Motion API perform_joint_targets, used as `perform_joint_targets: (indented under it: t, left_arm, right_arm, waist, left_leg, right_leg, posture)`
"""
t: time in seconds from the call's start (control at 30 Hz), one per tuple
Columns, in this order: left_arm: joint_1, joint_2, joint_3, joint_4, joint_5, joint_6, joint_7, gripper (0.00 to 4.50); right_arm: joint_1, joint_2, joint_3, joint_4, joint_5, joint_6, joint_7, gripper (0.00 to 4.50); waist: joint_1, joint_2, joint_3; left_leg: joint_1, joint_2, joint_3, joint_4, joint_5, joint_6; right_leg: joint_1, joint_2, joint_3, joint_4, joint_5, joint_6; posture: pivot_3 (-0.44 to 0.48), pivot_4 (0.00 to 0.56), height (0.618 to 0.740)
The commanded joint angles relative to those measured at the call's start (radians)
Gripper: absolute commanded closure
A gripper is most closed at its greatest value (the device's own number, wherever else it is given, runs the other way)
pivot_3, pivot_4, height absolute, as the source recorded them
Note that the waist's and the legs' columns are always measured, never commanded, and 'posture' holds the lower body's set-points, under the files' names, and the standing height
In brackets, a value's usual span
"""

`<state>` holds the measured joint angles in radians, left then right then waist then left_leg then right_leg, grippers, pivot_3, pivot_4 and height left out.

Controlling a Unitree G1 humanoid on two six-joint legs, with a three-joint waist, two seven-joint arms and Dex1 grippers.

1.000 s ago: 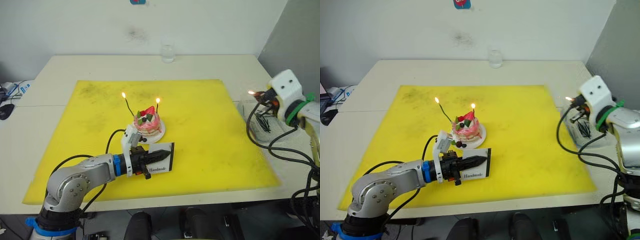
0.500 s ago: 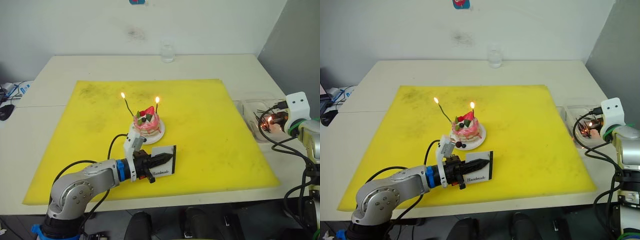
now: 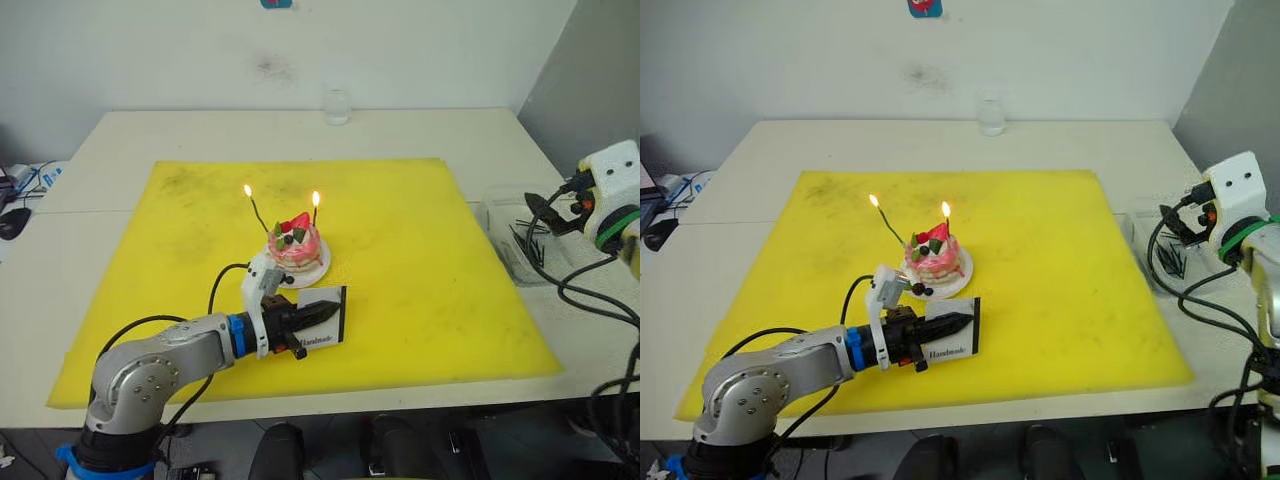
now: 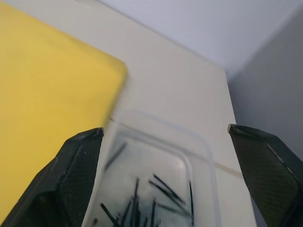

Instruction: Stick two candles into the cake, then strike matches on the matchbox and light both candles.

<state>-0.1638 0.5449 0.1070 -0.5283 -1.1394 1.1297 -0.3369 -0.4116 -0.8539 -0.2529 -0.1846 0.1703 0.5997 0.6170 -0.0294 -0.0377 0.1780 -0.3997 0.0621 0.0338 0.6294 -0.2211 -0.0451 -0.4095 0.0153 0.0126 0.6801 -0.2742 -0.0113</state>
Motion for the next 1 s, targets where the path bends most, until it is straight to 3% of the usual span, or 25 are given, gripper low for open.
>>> perform_joint_targets:
  t: [0.03,0.23,0.5,0.53,0.9,0.97,1.0]
  left_arm:
    - [0.000,0.026,0.027,-0.022,-0.068,0.063,0.074,4.50]
    - [-0.034,0.041,0.030,0.083,-0.150,0.167,0.183,4.50]
    - [-0.099,0.046,-0.030,0.132,-0.086,0.193,0.181,4.50]
    - [-0.103,0.055,-0.030,0.128,-0.081,0.195,0.172,3.91]
    - [-0.097,0.161,0.066,0.083,-0.189,0.235,0.149,0.53]
    - [-0.098,0.175,0.080,0.074,-0.210,0.233,0.155,0.02]
    - [-0.101,0.184,0.086,0.069,-0.215,0.231,0.157,0.02]
  right_arm:
    - [0.064,-0.013,0.039,-0.171,0.124,-0.060,0.179,0.03]
    - [0.082,-0.052,0.087,-0.354,0.365,0.089,0.349,0.03]
    - [0.067,-0.023,0.181,-0.432,0.409,0.150,0.304,0.03]
    - [0.070,-0.025,0.187,-0.436,0.407,0.150,0.302,0.00]
    - [0.075,-0.029,0.209,-0.423,0.388,0.128,0.282,0.00]
    - [0.078,-0.034,0.210,-0.417,0.384,0.121,0.288,0.00]
    - [0.079,-0.038,0.211,-0.414,0.381,0.116,0.294,0.00]
  waist:
    - [-0.002,0.000,0.000]
    - [0.001,0.001,0.001]
    - [0.003,0.000,0.000]
    - [0.003,0.000,0.000]
    - [0.002,0.000,0.000]
    - [0.002,0.000,0.000]
    - [0.002,0.000,0.000]
  left_leg:
    - [0.000,0.000,0.000,0.000,0.000,0.000]
    - [0.001,0.000,-0.001,0.001,0.000,0.000]
    - [0.001,-0.001,-0.001,0.001,0.000,0.000]
    - [0.001,-0.001,-0.001,0.001,0.000,0.000]
    - [0.001,0.000,-0.002,0.000,0.000,0.000]
    - [0.001,0.000,-0.002,0.000,0.000,0.000]
    - [0.001,0.000,-0.001,0.000,0.000,0.000]
  right_leg:
    - [0.000,0.000,0.000,0.000,0.000,0.000]
    - [0.001,0.000,-0.002,0.001,0.000,0.000]
    - [0.002,0.000,-0.002,0.000,0.000,0.000]
    - [0.002,-0.001,-0.002,0.000,0.000,0.000]
    - [0.002,-0.001,-0.002,0.000,0.000,0.000]
    - [0.002,-0.001,-0.002,0.000,0.000,0.000]
    - [0.002,-0.001,-0.002,0.000,0.000,0.000]
  posture:
    - [0.000,0.150,0.740]
    - [0.000,0.150,0.740]
    - [0.000,0.150,0.740]
    - [0.000,0.150,0.740]
    - [0.000,0.150,0.740]
    - [0.000,0.150,0.740]
    - [0.000,0.150,0.740]
